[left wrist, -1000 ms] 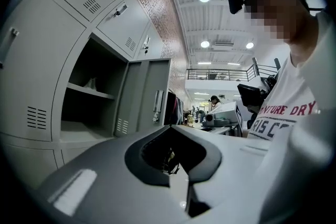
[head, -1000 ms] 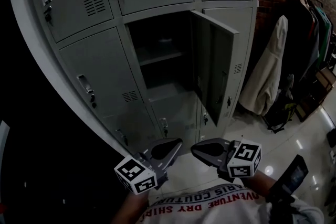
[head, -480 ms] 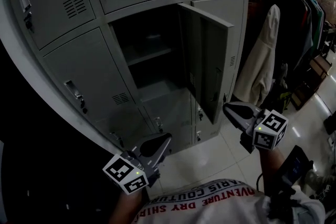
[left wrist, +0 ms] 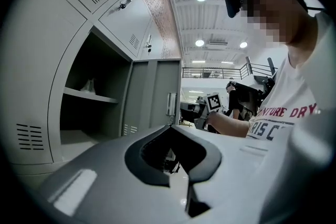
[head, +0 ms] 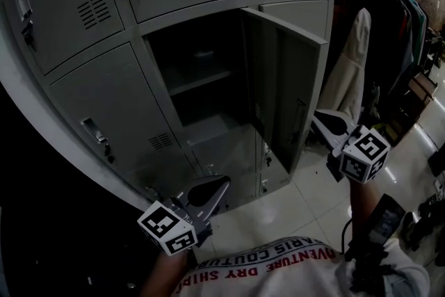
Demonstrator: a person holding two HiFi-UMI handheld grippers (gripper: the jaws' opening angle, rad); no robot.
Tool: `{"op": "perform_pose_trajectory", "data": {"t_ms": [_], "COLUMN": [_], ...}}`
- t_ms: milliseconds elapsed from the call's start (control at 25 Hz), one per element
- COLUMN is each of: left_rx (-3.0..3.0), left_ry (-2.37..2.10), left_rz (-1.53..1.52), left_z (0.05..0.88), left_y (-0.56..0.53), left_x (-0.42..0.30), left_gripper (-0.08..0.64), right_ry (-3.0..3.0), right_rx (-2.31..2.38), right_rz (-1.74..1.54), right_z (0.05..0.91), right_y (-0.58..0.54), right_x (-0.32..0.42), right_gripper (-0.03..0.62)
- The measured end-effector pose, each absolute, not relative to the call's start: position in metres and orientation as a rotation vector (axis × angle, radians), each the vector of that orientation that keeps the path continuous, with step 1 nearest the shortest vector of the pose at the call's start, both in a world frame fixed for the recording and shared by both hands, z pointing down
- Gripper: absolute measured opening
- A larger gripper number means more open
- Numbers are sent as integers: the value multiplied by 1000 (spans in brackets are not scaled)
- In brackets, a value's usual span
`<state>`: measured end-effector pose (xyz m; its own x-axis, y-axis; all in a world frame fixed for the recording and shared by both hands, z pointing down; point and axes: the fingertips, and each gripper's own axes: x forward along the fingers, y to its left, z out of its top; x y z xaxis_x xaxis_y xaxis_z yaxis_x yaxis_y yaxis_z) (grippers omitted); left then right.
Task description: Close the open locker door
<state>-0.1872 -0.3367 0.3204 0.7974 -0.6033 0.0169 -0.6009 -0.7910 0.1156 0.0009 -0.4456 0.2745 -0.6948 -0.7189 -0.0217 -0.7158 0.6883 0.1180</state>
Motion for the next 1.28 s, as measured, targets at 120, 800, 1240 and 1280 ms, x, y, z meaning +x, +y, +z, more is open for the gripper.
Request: {"op": "perform_pose_trajectory", "data": {"t_ms": [120,800,1240,1280], "left_rx": [2870,2844,2725,2717], "left_ry": [-952,-972,-1138,-1148], "left_rz": [-34,-46,-103,-110], "left_z": [321,329,342,342], "left_y": [-345,-351,-358,-360], "left_x": [-191,-229,-289,-292], "left_gripper": [3,3,3,3], "right_ry": [-2890,-3086,-2967,-2971], "right_rx": [1192,687,571,559], "right_rz": [-162,-131,-236,-222], "right_z": [277,287,308,308], "right_y": [-444,-413,-466,-472], "right_x": [-8,-151,-255,-263], "right_gripper": [-5,-5,-5,-5]}}
